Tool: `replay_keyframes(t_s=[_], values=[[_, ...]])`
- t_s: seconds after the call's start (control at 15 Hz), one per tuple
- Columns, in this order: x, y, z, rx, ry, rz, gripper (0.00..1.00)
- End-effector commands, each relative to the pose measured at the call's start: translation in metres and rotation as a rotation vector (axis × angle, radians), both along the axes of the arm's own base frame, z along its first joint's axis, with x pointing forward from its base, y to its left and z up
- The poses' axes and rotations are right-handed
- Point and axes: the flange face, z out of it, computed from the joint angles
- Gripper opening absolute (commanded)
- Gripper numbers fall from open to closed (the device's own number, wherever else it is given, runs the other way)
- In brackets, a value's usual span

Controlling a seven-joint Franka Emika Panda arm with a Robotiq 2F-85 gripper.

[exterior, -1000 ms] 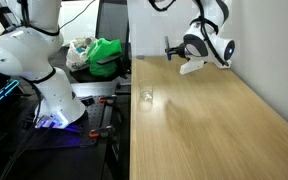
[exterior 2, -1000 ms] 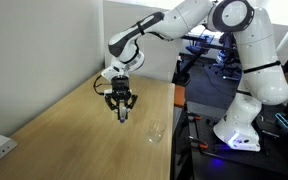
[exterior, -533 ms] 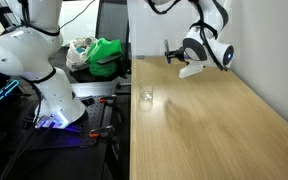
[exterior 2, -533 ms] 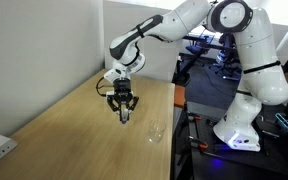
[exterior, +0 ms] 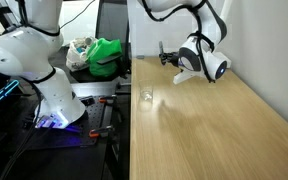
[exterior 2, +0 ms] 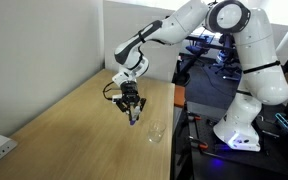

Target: Put the blue marker inside the glass cup

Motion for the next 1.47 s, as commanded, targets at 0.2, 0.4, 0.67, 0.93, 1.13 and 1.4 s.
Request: replay_keyframes(t_s=[0.2,0.4,0.67,0.93,1.13,1.4], values=[[-0.025,-0.008,0.028,0.035,-0.012,-0.017,0.06],[-0.034,-0.016,0.042,0.032,-0.024,-0.038,0.06],[-0.049,-0.033,0.046,0.018,-0.011,-0.059,0.06],[-0.068,-0.047,0.046,0.005,0.010,-0.080,0.06],[-0.078,-0.057,0.045,-0.002,0.022,-0.106,0.06],[-0.084,-0.070,0.050,-0.025,0.005,-0.126,0.06]])
